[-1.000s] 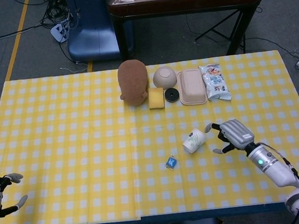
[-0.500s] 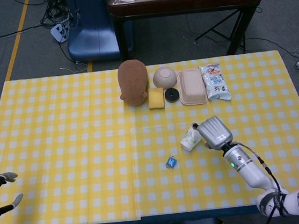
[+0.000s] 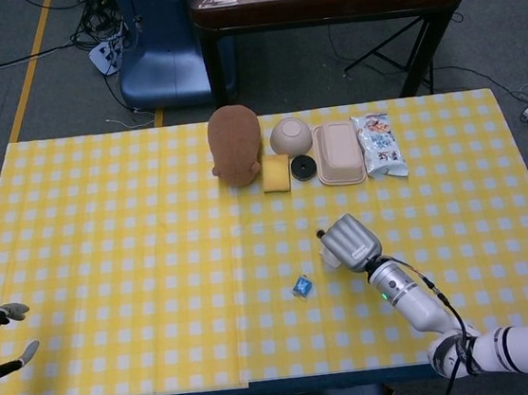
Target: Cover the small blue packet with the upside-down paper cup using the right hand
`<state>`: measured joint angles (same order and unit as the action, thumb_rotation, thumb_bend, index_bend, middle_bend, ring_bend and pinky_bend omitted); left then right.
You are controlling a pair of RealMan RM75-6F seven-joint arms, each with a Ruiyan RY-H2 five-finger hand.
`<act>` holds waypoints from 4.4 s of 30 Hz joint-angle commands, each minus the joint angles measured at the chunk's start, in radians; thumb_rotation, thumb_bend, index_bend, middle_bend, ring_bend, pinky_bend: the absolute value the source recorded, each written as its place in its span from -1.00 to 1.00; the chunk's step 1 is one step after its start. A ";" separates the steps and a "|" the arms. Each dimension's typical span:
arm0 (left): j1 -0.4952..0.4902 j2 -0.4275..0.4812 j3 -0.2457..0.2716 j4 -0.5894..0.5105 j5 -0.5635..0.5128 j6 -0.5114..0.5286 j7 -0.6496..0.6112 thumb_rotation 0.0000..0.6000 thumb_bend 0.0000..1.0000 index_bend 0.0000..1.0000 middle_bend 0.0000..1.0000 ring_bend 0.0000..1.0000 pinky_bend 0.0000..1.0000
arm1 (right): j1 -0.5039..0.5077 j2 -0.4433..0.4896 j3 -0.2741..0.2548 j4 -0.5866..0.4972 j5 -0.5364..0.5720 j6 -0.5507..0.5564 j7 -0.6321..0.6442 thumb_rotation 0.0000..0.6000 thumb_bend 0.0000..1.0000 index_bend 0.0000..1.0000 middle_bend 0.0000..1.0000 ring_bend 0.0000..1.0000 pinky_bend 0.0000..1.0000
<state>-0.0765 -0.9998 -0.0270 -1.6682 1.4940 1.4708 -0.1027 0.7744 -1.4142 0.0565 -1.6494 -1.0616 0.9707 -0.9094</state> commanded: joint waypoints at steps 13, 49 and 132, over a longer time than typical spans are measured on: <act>0.001 0.001 -0.001 0.001 -0.001 0.000 -0.007 1.00 -0.56 -0.11 -0.12 -0.18 0.19 | 0.042 -0.063 -0.024 0.063 0.059 -0.015 -0.054 1.00 -0.92 -0.28 1.00 1.00 1.00; 0.007 0.008 -0.001 -0.002 0.004 0.007 -0.010 1.00 -0.56 -0.11 -0.12 -0.18 0.19 | -0.083 -0.046 0.011 0.158 -0.467 -0.002 1.593 1.00 -0.96 0.16 1.00 1.00 1.00; -0.008 -0.102 0.005 0.068 0.111 0.063 0.054 1.00 -0.56 -0.09 -0.12 -0.18 0.19 | -0.533 0.197 -0.131 0.053 -0.479 0.600 0.687 1.00 -0.83 -0.24 0.06 -0.07 0.10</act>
<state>-0.0821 -1.0928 -0.0223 -1.6090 1.5962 1.5262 -0.0513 0.2719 -1.2238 -0.0736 -1.6080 -1.5439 1.5419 -0.2065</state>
